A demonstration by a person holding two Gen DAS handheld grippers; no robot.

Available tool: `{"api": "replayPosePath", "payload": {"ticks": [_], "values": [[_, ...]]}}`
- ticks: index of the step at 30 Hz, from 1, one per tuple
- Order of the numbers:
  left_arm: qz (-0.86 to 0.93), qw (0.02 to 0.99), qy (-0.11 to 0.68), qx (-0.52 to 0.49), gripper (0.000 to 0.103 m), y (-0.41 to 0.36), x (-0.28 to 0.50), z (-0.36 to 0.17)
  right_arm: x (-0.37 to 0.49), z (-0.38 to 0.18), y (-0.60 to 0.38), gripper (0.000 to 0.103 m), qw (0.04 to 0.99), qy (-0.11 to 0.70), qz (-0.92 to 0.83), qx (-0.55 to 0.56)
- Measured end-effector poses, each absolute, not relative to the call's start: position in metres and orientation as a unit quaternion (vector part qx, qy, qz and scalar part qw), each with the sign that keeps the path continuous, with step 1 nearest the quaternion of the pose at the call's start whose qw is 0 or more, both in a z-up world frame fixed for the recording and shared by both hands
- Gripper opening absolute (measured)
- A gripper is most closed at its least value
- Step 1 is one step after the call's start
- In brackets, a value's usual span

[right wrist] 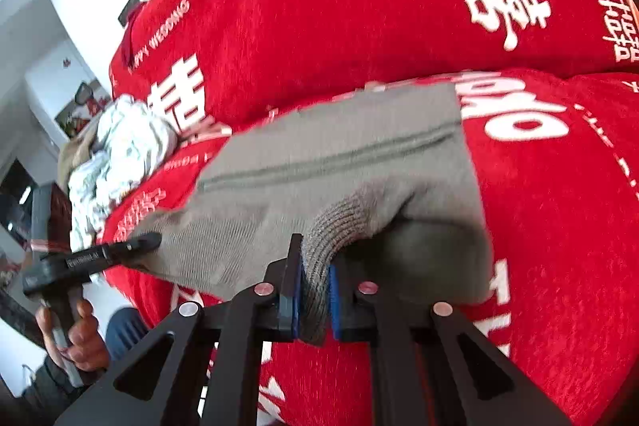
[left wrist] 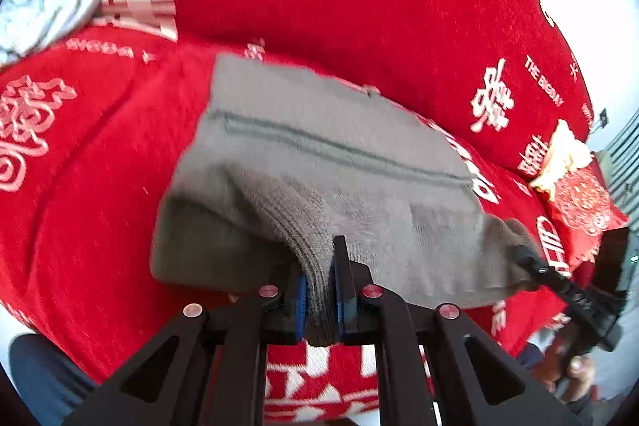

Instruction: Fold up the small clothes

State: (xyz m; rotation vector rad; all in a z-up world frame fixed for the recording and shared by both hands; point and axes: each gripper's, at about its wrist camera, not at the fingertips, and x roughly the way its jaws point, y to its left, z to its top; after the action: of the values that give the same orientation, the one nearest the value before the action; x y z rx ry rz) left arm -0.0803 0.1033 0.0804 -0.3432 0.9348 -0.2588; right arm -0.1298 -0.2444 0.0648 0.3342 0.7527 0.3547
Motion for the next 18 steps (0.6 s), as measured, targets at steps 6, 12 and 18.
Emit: {"api": "replayPosePath", "payload": {"ticks": [6,12,18], "values": [[-0.098,0.892,0.422,-0.131,0.012,0.096,-0.066,0.094,-0.112,0.084,-0.253,0.011,0.910,0.352,0.144,0.164],[-0.094,0.896,0.415,-0.131,0.012,0.098,-0.042,0.107,-0.091,0.104,-0.252,0.011,0.918,0.344,0.131,0.148],[-0.091,0.893,0.418,-0.143,0.012,0.102,-0.027,0.107,-0.071,0.111,-0.254,0.011,0.923,0.344,0.106,0.135]]}}
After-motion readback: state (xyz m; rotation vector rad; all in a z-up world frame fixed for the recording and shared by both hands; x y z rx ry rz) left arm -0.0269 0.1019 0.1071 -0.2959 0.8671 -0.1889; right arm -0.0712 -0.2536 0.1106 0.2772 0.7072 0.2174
